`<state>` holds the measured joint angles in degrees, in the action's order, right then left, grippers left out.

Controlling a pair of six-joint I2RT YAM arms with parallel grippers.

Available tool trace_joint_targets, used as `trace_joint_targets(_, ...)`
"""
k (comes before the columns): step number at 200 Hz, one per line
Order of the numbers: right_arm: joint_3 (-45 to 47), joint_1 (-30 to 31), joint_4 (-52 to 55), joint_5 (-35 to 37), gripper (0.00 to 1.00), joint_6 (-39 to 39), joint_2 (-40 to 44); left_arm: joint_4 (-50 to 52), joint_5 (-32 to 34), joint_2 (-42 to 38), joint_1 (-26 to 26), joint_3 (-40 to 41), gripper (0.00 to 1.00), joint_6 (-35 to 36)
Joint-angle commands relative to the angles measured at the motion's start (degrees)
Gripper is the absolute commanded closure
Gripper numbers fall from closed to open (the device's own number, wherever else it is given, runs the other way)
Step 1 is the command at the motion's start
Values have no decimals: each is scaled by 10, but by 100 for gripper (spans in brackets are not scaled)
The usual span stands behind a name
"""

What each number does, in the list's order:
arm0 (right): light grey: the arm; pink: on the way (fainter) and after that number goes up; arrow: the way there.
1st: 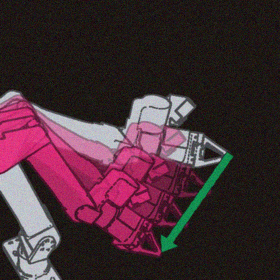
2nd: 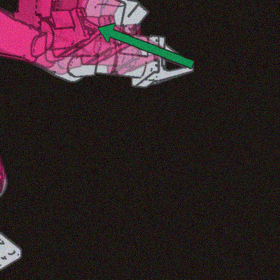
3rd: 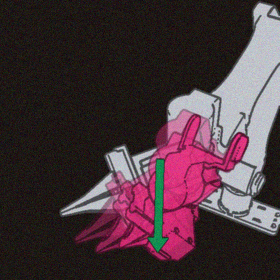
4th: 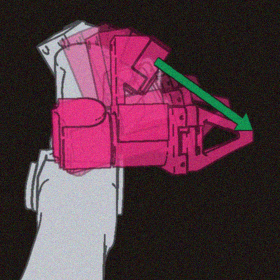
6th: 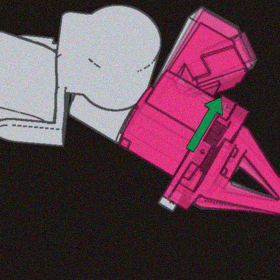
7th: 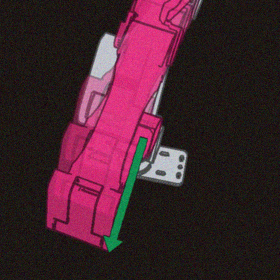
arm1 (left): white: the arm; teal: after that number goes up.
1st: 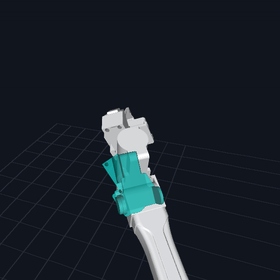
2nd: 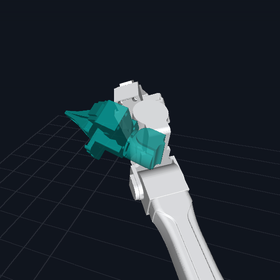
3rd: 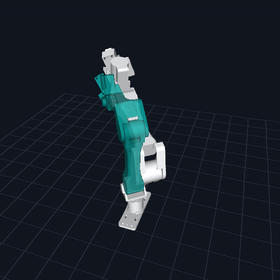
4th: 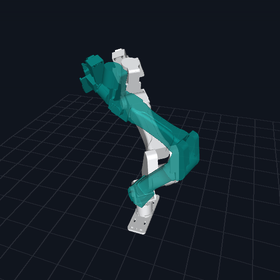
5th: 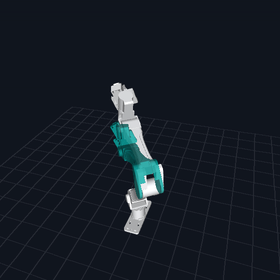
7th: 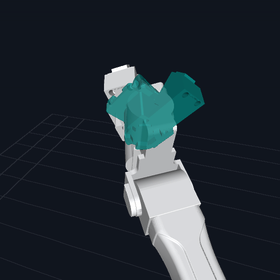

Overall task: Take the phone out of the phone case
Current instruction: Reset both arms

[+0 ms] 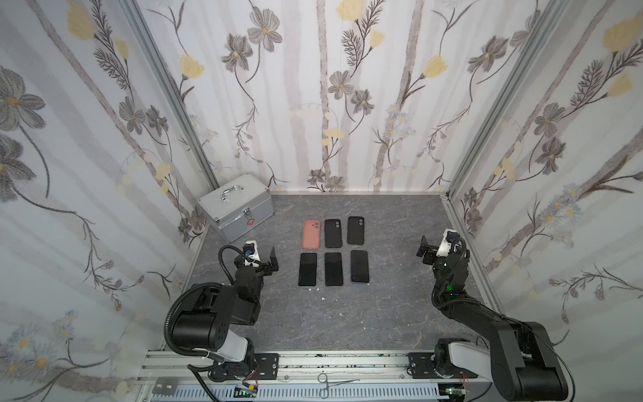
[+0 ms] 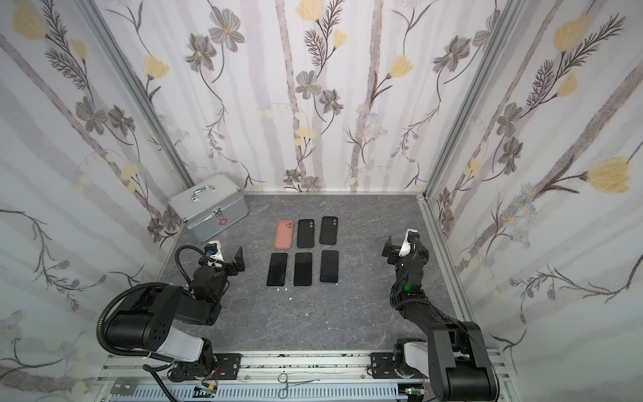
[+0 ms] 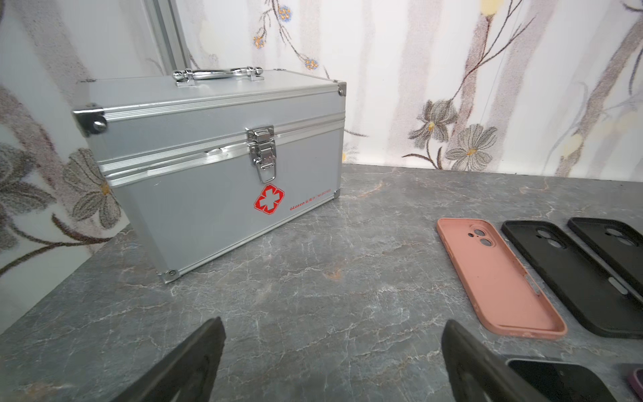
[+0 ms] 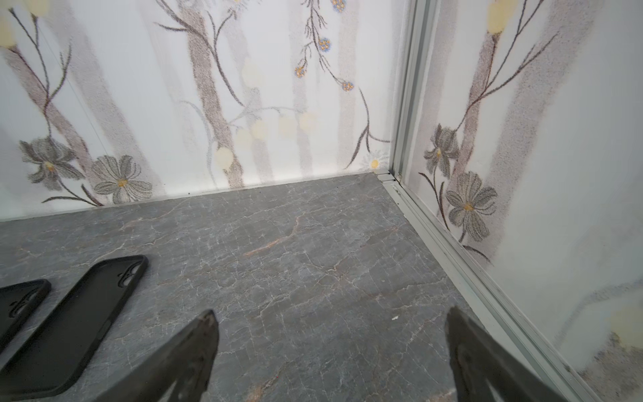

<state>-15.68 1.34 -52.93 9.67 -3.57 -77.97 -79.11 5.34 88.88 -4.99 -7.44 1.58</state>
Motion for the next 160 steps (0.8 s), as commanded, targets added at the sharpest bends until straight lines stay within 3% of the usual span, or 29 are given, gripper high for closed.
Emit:
trace_joint_targets(1,5,-4,-92,-45,0,6,-12,-111,-22,23,3,7,0,0)
trace_joint_targets(60,45,-13,-192,-73,0,3,-49,-55,-23,21,48,-21,0,-60)
trace_joint_targets(78,62,-15,-231,-78,0,3,-57,12,-37,20,50,-56,0,-58)
trace_joint_targets(116,93,-17,-315,-74,0,1,-81,17,-34,19,47,-57,0,-55)
trace_joint_targets(138,81,-18,-295,-74,0,-1,-81,16,-35,19,42,-57,0,-48)
trace_joint_targets(160,52,-20,-234,-49,0,-14,-80,17,-78,19,42,-58,0,-30)
